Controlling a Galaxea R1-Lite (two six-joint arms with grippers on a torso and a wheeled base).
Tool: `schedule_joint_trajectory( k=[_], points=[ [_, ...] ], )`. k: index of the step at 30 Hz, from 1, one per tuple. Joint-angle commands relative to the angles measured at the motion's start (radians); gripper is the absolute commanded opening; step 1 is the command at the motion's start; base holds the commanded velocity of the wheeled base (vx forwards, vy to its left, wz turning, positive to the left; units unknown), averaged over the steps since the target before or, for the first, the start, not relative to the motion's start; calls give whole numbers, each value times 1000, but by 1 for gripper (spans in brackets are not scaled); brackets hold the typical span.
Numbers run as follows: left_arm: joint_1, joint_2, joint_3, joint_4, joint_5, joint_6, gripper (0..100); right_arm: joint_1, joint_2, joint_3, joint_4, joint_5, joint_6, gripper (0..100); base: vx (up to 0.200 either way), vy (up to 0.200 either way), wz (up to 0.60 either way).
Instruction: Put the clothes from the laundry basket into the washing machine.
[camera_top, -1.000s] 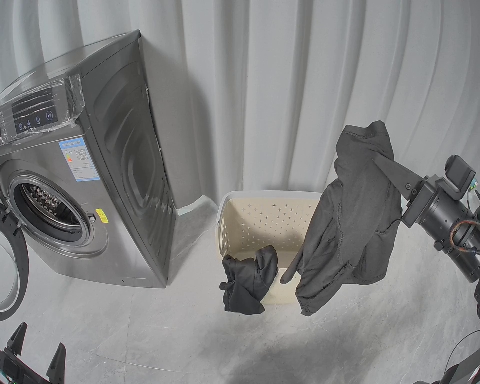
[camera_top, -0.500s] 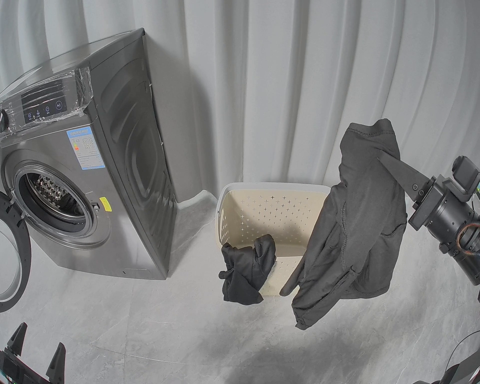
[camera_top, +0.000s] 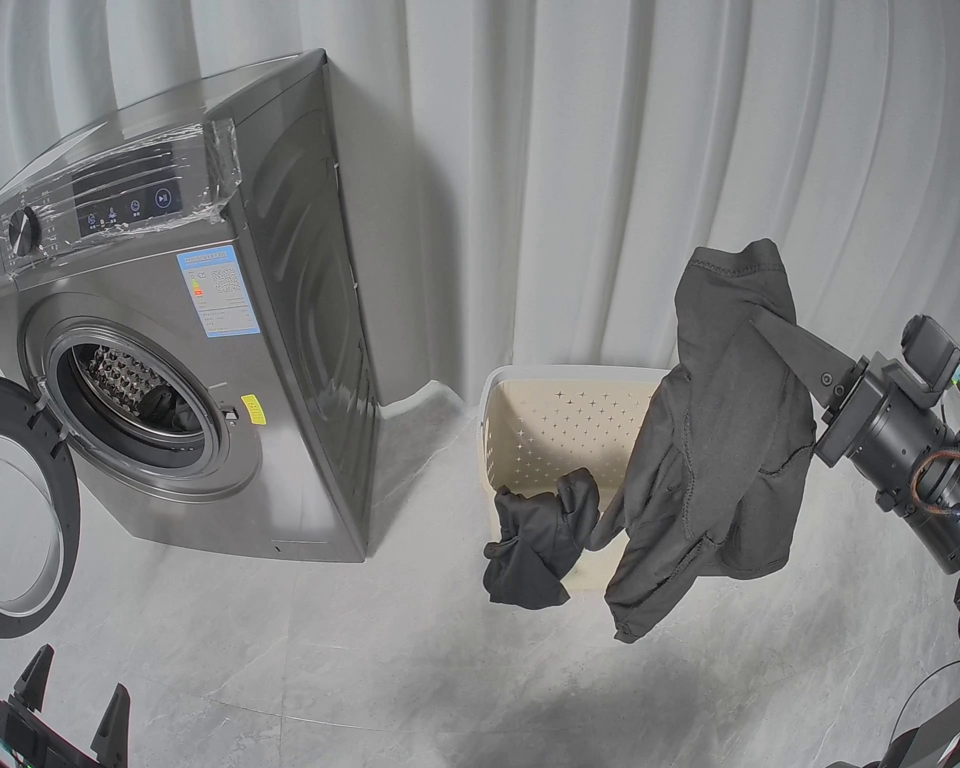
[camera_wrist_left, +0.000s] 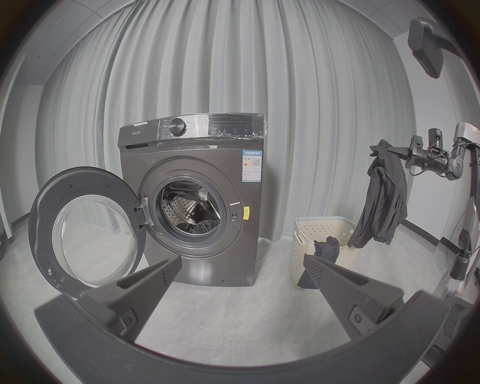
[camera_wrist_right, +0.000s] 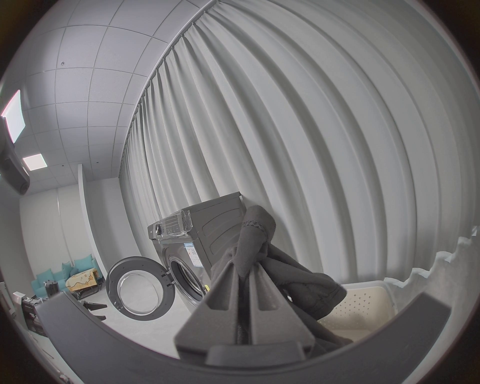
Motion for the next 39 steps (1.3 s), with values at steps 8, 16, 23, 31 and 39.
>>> schedule_joint_trajectory(
  k=[8, 16, 23, 31, 39],
  points=[
    [0, -16, 16, 0, 0, 2, 100, 18, -7, -5, 0, 1, -2, 0, 0, 200, 0],
    [0, -16, 16, 0, 0, 2, 100, 36, 0, 7, -2, 10, 0, 0, 0, 200, 0],
    [0, -16, 16, 0, 0, 0, 100, 36, -5, 12, -3, 11, 0, 0, 0, 57, 0],
    [0, -16, 16, 0, 0, 0, 100, 20, -11, 35, 10, 116, 11, 0, -100, 0, 0],
    [0, -16, 16, 0, 0, 2, 100, 15, -31, 41, 13, 120, 1, 0, -200, 0, 0]
  ],
)
